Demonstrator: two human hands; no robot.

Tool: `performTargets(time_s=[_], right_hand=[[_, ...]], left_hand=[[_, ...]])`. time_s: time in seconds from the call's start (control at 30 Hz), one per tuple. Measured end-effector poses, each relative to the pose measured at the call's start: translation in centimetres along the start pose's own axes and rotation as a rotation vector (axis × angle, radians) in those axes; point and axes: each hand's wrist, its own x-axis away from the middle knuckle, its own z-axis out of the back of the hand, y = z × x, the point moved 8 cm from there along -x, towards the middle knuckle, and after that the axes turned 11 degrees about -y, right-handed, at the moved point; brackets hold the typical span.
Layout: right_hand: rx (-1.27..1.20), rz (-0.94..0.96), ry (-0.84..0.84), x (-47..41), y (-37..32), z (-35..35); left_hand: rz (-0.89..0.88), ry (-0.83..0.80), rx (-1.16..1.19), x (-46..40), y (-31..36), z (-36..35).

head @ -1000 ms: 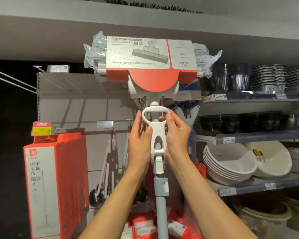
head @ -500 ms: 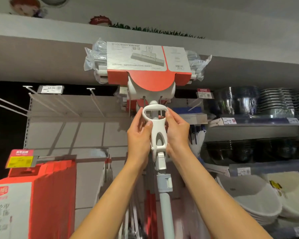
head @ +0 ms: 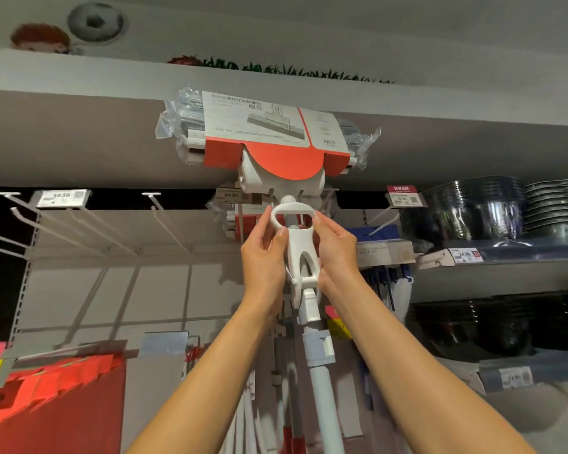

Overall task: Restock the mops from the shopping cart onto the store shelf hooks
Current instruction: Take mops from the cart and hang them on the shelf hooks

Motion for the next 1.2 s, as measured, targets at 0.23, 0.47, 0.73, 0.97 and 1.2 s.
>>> performTargets(time_s=[0.23,0.47,0.73,0.97,1.2], right_hand=[[-0.049,-0.033,-0.043,-4.5,1.7,1.0],[-0.111,-0.102,-0.098,-8.0,2.9,1.9],[-0.152,-0.163,-0.102,-10.7,4.5,3.1],[-0.164,-0.21,-0.046,-12.4,6.4,4.0],[-0.193,-0.274,0.027,-12.7,8.7,4.4]], left_hand=[[-0.042,0.017,-0.034,-3.0,-2.0,-0.6],[-0.033,0.036,-0.024,-5.5,-4.0,-1.3],[-0.034,0.042,-0.066,-7.2,-6.0,-2.1],[-0.014,0.027,-0.099,-8.4,-7.5,-2.2],[0.017,-0.002,-0.095,-9.5,-9.3,-1.5]])
